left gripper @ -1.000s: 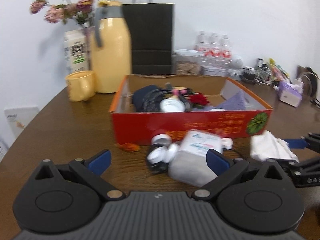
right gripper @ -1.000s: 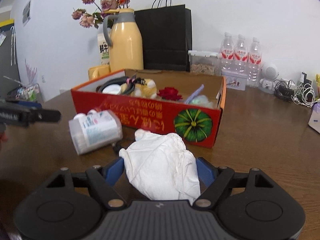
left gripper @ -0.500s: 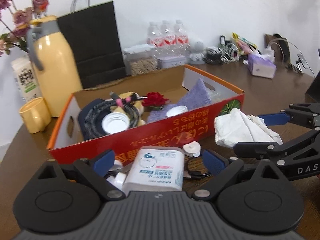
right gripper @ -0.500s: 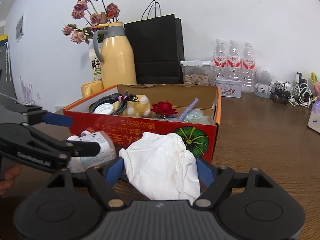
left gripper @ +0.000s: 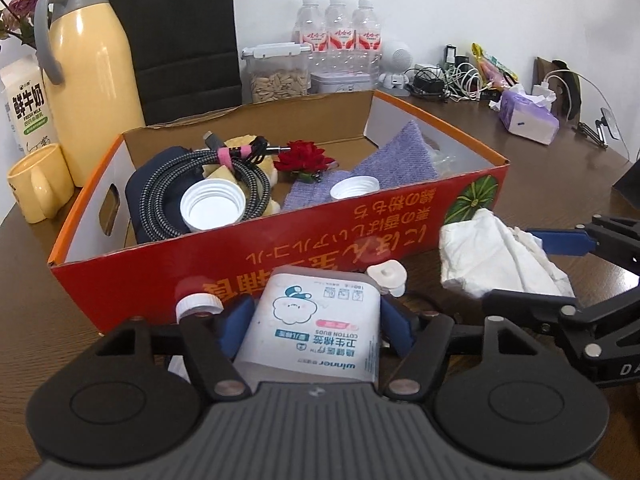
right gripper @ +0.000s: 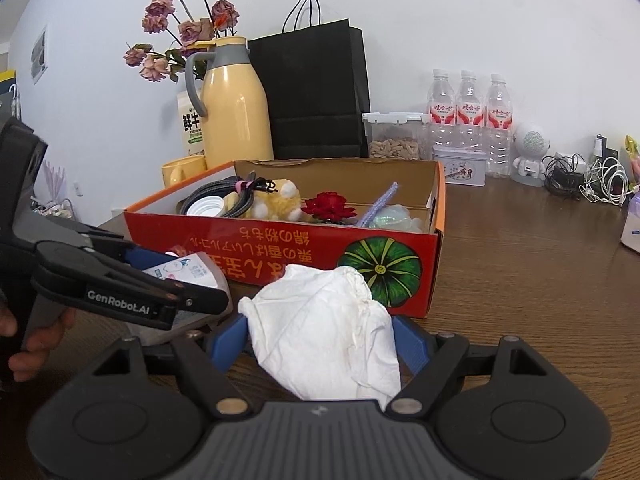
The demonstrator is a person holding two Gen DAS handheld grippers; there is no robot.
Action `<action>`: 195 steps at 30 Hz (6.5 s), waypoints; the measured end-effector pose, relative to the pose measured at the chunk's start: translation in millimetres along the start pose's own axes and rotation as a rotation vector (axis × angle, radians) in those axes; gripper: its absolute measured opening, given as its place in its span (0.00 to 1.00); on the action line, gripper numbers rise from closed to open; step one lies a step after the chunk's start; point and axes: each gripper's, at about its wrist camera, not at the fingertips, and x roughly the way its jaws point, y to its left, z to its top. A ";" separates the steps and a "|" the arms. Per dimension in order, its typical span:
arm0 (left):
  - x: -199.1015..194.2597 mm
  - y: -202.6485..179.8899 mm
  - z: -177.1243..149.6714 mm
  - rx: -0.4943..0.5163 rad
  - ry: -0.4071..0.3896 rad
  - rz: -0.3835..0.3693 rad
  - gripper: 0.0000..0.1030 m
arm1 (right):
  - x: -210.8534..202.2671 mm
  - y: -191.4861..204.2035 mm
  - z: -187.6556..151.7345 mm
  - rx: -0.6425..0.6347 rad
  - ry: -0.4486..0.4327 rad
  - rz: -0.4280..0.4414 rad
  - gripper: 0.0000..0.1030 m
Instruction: Organize objects
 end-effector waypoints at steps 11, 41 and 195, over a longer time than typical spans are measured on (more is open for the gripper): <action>-24.8 0.2 -1.7 -0.048 -0.079 0.011 0.64 | -5.0 3.3 -0.3 -0.015 -0.028 -0.005 0.76; -38.9 23.5 93.4 -0.227 -0.274 0.011 0.63 | 33.1 14.8 96.1 -0.077 -0.176 -0.095 0.76; -76.3 43.7 18.9 -0.154 -0.407 0.138 0.09 | -5.2 57.3 72.3 -0.155 -0.173 0.004 0.14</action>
